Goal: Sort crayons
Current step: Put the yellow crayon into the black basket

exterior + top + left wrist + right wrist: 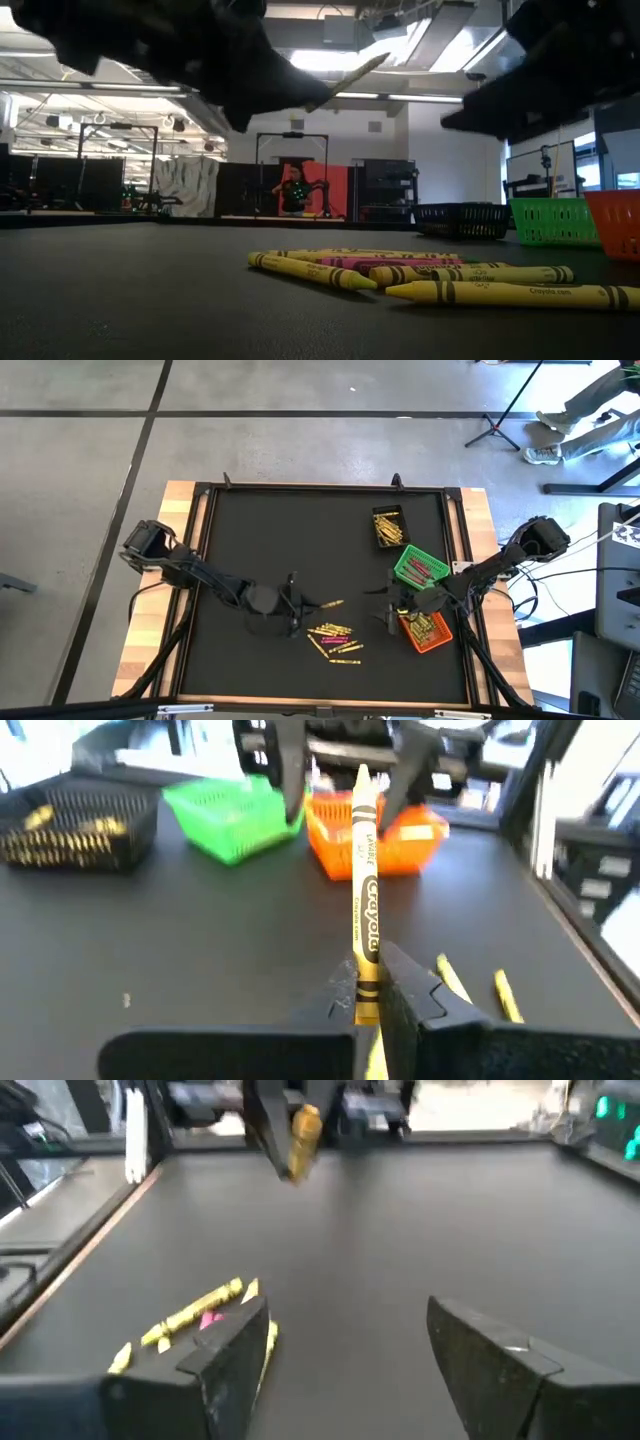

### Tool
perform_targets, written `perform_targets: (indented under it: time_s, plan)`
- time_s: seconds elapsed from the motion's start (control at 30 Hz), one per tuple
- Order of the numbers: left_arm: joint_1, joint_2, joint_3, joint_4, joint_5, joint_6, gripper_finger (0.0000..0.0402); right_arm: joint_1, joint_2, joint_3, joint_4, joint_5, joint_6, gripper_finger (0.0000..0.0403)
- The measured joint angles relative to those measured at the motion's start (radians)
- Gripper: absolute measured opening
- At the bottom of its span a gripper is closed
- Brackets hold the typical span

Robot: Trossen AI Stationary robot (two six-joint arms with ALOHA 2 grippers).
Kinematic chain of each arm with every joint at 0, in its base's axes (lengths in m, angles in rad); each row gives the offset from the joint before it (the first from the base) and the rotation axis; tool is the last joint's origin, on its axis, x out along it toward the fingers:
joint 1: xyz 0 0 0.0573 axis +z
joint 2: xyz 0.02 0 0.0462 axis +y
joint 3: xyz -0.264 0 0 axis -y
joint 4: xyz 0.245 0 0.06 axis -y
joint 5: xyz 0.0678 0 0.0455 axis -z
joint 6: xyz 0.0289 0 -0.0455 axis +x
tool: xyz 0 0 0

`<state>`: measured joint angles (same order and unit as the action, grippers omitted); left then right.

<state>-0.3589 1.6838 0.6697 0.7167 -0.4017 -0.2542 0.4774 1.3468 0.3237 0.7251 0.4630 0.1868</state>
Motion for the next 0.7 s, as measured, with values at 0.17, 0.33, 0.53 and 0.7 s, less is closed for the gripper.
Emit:
perform_targets:
  time_s: [0.17, 0.33, 0.53, 0.7]
  plan:
    - [0.050, 0.084, -0.015, 0.242, 0.065, 0.112, 0.0004, -0.001, 0.000, 0.000, 0.112, -0.005, -0.110, 0.0260]
    - [0.101, 0.201, -0.003, 0.523, 0.165, 0.194, 0.0004, -0.040, 0.000, 0.000, 0.198, -0.043, -0.166, 0.0242]
    - [0.148, 0.293, 0.077, 0.589, 0.233, 0.226, 0.0004, -0.113, 0.004, 0.018, 0.252, -0.188, -0.174, 0.0211]
    - [0.188, 0.328, 0.130, 0.586, 0.277, 0.257, 0.0004, -0.146, 0.053, 0.064, 0.277, -0.253, -0.220, 0.0196]
